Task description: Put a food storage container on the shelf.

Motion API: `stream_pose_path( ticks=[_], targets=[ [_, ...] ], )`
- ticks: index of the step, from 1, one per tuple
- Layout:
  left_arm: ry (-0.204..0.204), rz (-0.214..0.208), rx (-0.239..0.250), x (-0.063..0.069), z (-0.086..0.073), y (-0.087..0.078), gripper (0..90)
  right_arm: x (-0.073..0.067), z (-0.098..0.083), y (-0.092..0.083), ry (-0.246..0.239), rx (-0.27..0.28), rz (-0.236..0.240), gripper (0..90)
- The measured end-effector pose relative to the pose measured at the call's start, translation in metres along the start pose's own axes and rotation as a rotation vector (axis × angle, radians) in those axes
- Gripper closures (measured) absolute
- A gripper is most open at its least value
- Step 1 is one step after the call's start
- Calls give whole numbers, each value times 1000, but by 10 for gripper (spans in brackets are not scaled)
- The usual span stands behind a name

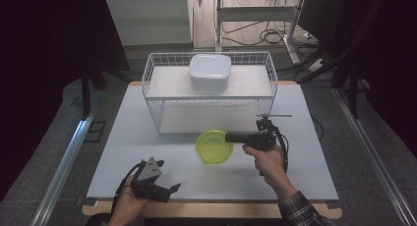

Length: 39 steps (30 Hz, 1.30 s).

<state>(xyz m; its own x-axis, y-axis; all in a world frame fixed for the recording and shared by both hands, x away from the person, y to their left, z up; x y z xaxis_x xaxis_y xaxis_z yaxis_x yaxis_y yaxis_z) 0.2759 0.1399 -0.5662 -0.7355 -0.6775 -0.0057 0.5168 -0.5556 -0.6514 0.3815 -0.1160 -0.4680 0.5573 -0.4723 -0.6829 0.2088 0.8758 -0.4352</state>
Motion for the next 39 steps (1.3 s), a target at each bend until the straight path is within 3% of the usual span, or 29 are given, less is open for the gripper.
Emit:
stream_pose_path(
  ticks=[14,27,39],
  targets=[
    [0,4,2,-1,0,-1,34,-31,39,-26,-42,74,11,820],
    [1,3,4,-1,0,-1,34,-68,88,-52,-85,148,12,820],
    [-7,-5,6,0,0,-1,34,-94,135,-55,-103,221,5,819]
  ],
)
Point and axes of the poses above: each handheld gripper's, and its own axes: y roughly forward along the jaws, z roughly out of its top, x roughly to its right, the point moved 7 cm from there along y, roughly forward along the jaws, and after that the axes turned 3 degrees about -x, right-handed, at the moved point
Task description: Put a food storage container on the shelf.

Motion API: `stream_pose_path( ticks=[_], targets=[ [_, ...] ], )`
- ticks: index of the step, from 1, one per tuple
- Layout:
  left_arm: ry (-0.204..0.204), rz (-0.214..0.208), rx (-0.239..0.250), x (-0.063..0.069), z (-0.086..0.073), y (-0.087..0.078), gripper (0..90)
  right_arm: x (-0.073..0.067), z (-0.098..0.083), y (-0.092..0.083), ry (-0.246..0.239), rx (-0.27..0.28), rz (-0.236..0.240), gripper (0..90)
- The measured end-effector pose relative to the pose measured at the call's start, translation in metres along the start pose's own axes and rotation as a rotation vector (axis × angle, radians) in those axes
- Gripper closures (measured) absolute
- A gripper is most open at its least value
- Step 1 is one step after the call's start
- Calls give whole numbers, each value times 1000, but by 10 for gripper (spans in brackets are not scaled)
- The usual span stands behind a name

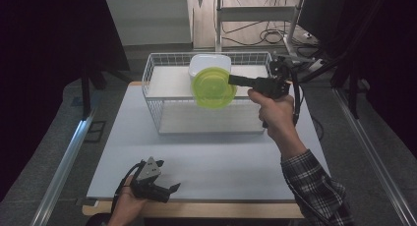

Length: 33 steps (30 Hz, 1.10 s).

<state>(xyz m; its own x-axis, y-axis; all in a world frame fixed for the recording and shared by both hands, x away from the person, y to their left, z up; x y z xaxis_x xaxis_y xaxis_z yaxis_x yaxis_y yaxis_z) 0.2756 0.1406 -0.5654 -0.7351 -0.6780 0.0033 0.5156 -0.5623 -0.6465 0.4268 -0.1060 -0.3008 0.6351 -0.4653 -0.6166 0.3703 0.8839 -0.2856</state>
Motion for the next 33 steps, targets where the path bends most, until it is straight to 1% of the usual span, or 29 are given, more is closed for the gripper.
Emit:
stream_pose_path(
  ticks=[1,2,5,6,8,10,11,12,16,18,20,26,27,28,29,30,31,33],
  targets=[
    [0,0,0,0,0,0,34,-1,4,1,-3,5,-3,820],
    [9,-1,-7,0,-1,0,34,-2,7,3,-6,11,-10,820],
    [7,-3,-4,0,0,0,34,-3,15,5,-3,26,-19,819],
    [4,-4,-1,0,0,0,34,-3,23,7,1,42,-29,819],
    [2,-5,0,1,0,0,34,-3,33,9,6,63,-40,819],
    [3,-5,0,1,0,0,34,-2,36,10,10,68,-46,819],
    [0,-6,-1,1,0,0,34,-2,40,12,9,73,-53,819],
    [7,-5,-5,1,0,0,34,0,48,15,14,92,-75,819],
    [3,-7,1,1,0,0,34,7,59,22,25,114,-103,819],
    [2,-8,1,1,0,0,34,9,61,24,35,120,-109,819],
    [0,-10,4,1,0,-1,34,13,66,32,40,128,-132,818],
    [3,-10,4,1,0,-1,34,21,72,47,56,135,-171,817],
    [3,-11,3,1,0,-1,34,21,72,47,56,135,-171,817],
    [2,-12,4,1,0,-1,34,25,73,50,58,138,-193,817],
    [2,-12,4,1,0,-1,34,25,73,50,58,138,-193,817],
    [2,-13,5,1,0,-1,34,29,73,52,66,140,-208,817],
    [2,-13,5,1,0,-1,34,29,73,52,66,140,-208,817],
    [3,-15,4,1,0,0,34,34,74,53,83,152,-216,812]
  ],
)
Point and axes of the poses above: each handheld gripper's, and its own axes: y roughly forward along the jaws, z roughly out of its top, x roughly to its right, the point moved 7 cm from there along y, roughly forward along the jaws, and after that the axes turned 3 degrees about -x, right-handed, at the moved point
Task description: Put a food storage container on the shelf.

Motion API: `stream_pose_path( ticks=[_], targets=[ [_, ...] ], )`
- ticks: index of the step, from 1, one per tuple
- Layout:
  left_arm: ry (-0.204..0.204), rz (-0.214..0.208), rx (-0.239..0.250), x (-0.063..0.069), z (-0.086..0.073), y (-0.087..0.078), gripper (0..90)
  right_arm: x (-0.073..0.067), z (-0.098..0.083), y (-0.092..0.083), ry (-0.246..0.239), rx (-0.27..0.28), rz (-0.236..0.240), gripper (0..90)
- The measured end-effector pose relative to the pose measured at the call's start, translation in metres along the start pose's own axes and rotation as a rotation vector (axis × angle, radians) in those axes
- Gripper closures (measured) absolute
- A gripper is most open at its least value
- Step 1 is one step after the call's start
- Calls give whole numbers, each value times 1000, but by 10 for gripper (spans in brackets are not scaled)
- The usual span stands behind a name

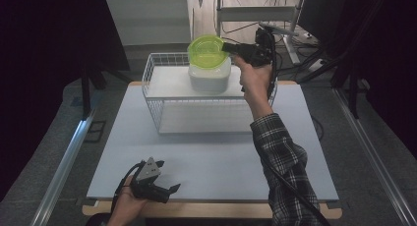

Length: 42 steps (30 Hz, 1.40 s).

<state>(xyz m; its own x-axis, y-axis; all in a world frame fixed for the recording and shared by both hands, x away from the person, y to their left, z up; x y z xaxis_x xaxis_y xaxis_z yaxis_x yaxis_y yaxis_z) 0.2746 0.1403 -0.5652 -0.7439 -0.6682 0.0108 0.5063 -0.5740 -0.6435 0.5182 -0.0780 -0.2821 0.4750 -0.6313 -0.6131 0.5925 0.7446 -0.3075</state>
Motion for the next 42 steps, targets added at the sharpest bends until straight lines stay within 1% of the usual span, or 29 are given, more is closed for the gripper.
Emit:
stream_pose_path(
  ticks=[2,5,6,7,9,14,16,18,20,21,22,23,24,25,27,28,29,31,32,33,34,35,37,38,42],
  targets=[
    [0,0,0,0,0,0,34,1,0,2,3,-2,-12,803],
    [4,-2,-6,0,0,1,34,0,2,3,-34,-7,-63,788],
    [4,-2,-6,0,0,1,34,0,2,3,-34,-7,-63,788],
    [1,-3,-4,1,0,1,34,0,3,5,-52,-11,-94,768],
    [1,-5,-6,1,0,1,34,1,3,7,-72,-17,-118,744],
    [2,-7,-9,1,-1,2,34,3,4,10,-74,-22,-137,741],
    [2,-7,-8,1,-1,2,34,5,3,12,-80,-29,-147,713],
    [2,-7,-9,1,-1,2,34,6,3,13,-72,-32,-136,695],
    [2,-7,-9,1,-1,2,34,6,3,13,-74,-33,-136,684],
    [2,-8,-9,1,-1,1,34,5,2,12,-87,-31,-135,652],
    [2,-8,-9,1,-1,1,34,5,2,12,-87,-31,-135,652],
    [3,-8,-9,1,-1,1,34,3,2,11,-108,-28,-142,586],
    [3,-8,-9,1,-1,1,34,3,2,11,-108,-28,-142,586],
    [4,-7,-10,1,-1,1,34,2,3,9,-128,-18,-144,510],
    [4,-7,-9,1,-1,2,34,2,4,7,-151,-9,-139,423],
    [4,-7,-9,1,-1,2,34,2,4,7,-151,-9,-139,423],
    [4,-7,-10,1,-1,2,34,1,4,6,-175,-13,-124,328],
    [3,-6,-11,1,-1,2,34,2,2,4,-200,-21,-114,251],
    [3,-6,-11,1,-1,2,34,2,2,4,-200,-21,-114,251],
    [7,-6,-14,1,-1,2,34,1,0,2,-233,-28,-102,206],
    [7,-6,-14,1,-1,2,34,1,0,2,-233,-28,-102,206],
    [10,-4,-17,1,-1,2,34,0,-4,0,-269,-41,-96,158],
    [4,-5,-12,1,-1,2,34,-1,-8,-3,-302,-43,-96,132],
    [4,-5,-12,1,-1,2,34,-1,-8,-3,-302,-43,-96,132],
    [7,-1,-12,1,-1,2,34,-3,-19,-10,-381,-44,-99,94]
  ],
)
Point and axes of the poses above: each handheld gripper's, and its own axes: y roughly forward along the jaws, z roughly out of its top, x roughly to its right, the point moved 7 cm from there along y, roughly forward along the jaws, and after that the axes turned 3 degrees about -x, right-handed, at the moved point
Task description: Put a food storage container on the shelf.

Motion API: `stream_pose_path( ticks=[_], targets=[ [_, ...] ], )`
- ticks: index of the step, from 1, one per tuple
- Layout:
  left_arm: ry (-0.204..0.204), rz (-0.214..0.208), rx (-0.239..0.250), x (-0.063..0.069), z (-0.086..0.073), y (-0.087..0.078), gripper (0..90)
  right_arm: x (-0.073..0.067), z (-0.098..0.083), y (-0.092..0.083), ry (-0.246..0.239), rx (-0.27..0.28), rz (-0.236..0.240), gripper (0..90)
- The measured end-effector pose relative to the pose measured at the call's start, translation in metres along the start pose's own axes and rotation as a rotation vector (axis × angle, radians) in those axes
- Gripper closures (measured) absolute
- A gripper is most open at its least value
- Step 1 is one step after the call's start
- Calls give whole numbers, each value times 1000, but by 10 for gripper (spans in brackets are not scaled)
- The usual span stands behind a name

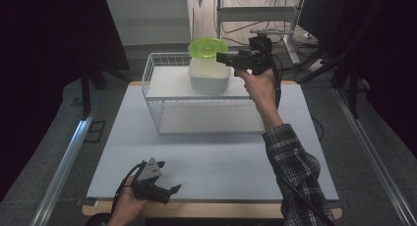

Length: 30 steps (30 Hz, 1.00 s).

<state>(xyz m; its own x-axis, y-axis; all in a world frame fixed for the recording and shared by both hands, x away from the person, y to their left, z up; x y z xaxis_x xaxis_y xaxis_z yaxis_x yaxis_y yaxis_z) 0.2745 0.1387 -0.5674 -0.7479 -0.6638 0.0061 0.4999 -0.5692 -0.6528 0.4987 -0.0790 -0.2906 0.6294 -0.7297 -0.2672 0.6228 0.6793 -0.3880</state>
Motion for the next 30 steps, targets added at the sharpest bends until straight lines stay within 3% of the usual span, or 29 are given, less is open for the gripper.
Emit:
stream_pose_path(
  ticks=[3,9,19,30],
  targets=[
    [0,0,1,0,0,0,34,-5,-14,-8,-56,-12,-6,76],
    [1,2,2,0,0,0,34,-9,-39,-18,-105,-28,9,57],
    [-2,1,5,0,1,0,34,-14,-84,-29,-152,-76,49,47],
    [-1,3,4,1,1,0,34,-14,-129,-38,-184,-127,61,43]
  ],
)
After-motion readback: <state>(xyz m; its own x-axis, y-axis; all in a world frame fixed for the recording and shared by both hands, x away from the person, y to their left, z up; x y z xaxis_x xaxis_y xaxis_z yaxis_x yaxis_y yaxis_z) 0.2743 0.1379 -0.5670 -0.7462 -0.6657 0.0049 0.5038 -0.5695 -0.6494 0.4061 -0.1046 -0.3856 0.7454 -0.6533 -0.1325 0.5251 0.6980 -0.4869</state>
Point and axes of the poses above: each handheld gripper's, and its own axes: y roughly forward along the jaws, z roughly out of its top, x roughly to its right, the point moved 7 cm from there along y, roughly forward along the jaws, and after that the axes turned 3 degrees about -x, right-handed, at the moved point
